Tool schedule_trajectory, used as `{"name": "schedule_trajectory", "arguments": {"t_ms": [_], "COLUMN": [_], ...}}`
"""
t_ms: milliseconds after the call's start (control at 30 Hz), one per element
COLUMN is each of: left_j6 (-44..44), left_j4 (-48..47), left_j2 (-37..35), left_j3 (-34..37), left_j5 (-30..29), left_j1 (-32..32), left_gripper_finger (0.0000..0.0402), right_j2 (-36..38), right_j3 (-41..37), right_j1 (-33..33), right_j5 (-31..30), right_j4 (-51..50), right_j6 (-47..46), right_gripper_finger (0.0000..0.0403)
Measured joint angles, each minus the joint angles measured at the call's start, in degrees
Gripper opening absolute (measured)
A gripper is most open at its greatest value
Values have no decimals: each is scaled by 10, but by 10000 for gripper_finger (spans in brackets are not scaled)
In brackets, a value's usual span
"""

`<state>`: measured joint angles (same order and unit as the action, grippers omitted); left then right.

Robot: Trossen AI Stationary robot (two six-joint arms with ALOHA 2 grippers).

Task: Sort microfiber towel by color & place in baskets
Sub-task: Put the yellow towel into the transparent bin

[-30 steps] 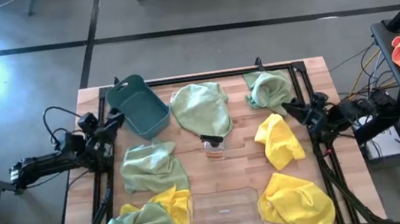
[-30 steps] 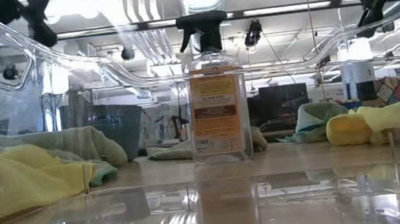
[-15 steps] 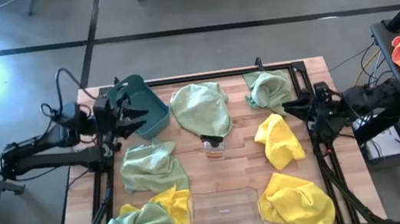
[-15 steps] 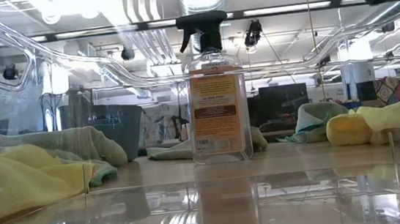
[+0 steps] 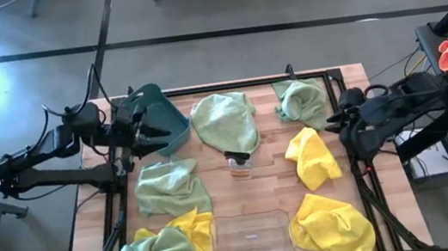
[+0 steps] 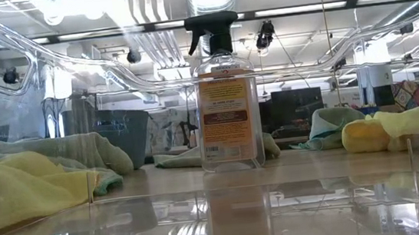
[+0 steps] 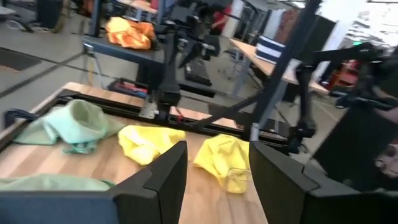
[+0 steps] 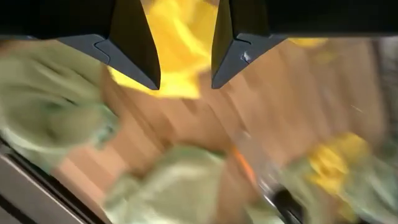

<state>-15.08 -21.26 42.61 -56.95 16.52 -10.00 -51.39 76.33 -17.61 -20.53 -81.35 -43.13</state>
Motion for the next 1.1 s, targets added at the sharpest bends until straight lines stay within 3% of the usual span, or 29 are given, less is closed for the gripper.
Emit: {"name": "schedule_trajectory", "arguments": {"t_ms": [133, 333, 833, 1100], "left_j6": [14, 15, -1, -5], "left_j4": [-4, -14, -20, -23], "left_j2": [4, 11, 2, 8], "left_j3": [0, 0, 0, 0], "left_j5": [-15, -15, 7, 7], "left_j1": [1, 1, 6, 21], "left_gripper_finger": [157, 157, 157, 157], "right_j2": [-59, -112, -117, -117], "right_j3": [39, 20, -36, -110], "right_j1": [0, 0, 0, 0], "right_j5": [25, 115, 120, 132], "right_j4": [-57, -70, -82, -67], "right_j6": [-6, -9, -53, -65], "right_gripper_finger": [137, 137, 137, 137]}}
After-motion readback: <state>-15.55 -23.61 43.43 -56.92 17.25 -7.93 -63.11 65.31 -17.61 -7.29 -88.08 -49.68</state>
